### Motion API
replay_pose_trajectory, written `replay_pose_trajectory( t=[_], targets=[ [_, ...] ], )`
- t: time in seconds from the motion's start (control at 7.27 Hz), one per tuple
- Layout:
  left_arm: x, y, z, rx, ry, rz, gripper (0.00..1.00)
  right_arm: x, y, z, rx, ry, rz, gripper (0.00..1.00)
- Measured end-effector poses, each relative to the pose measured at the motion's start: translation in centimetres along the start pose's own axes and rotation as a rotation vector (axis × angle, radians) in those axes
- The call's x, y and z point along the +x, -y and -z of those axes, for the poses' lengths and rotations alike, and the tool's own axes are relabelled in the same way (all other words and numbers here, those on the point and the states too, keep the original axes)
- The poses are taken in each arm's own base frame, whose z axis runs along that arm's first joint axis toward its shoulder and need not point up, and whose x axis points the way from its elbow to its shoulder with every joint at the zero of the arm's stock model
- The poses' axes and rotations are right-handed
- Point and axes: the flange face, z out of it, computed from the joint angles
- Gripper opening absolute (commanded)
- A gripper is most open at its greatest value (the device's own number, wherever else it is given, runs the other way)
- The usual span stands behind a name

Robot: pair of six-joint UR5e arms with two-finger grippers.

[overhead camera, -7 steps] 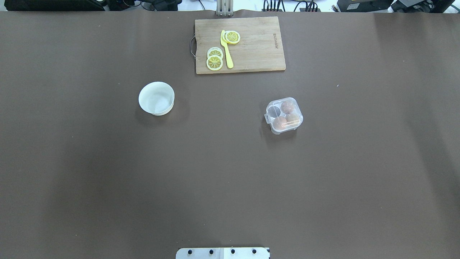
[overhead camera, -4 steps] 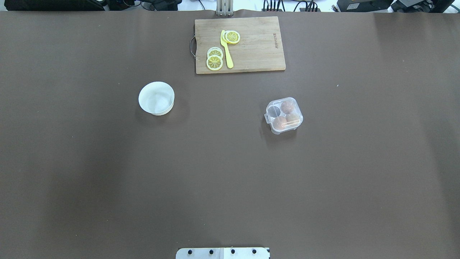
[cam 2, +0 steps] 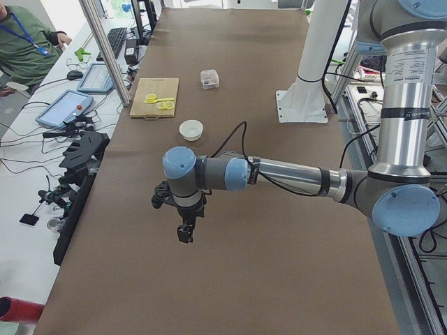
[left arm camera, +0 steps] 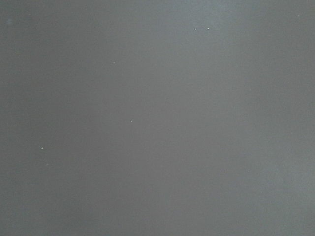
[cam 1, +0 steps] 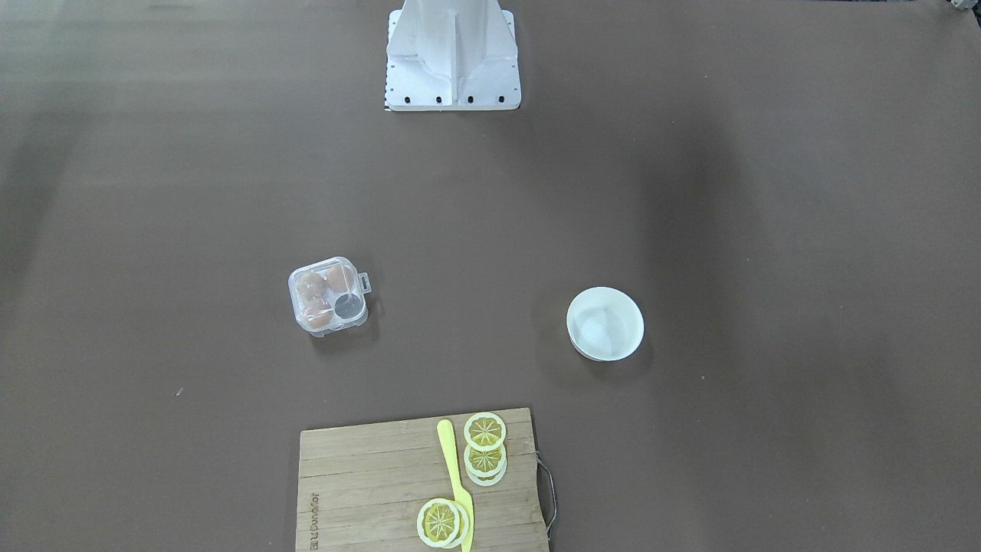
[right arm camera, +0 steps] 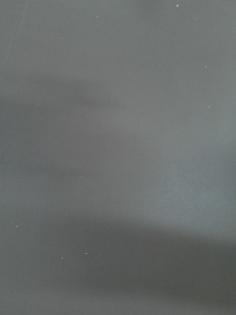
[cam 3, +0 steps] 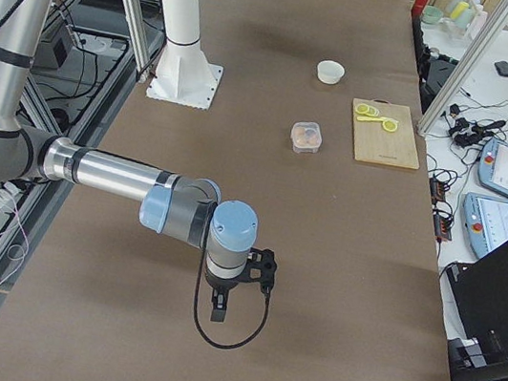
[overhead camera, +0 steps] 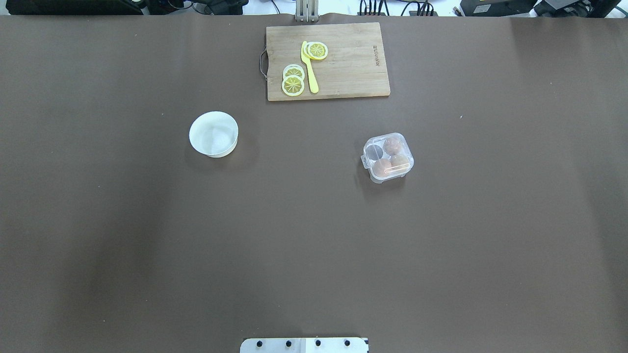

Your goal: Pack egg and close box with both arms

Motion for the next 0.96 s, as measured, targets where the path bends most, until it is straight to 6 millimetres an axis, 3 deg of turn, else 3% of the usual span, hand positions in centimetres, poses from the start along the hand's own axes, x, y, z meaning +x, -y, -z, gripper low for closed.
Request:
replay_pose_trajectory(
  t=[0.55, 0.96],
  targets=[
    [2.0, -1.7, 1.3, 0.039, -0.037, -0.031, 0.98, -1.9, 0.6, 2.4, 0.047, 0.001, 0.018, 1.0],
    [1.7, -2.4, 0.9, 0.031, -0.036, -0.027, 0.98, -2.1, 0.7, 2.6, 0.056, 0.004, 0.03, 1.0]
  ],
)
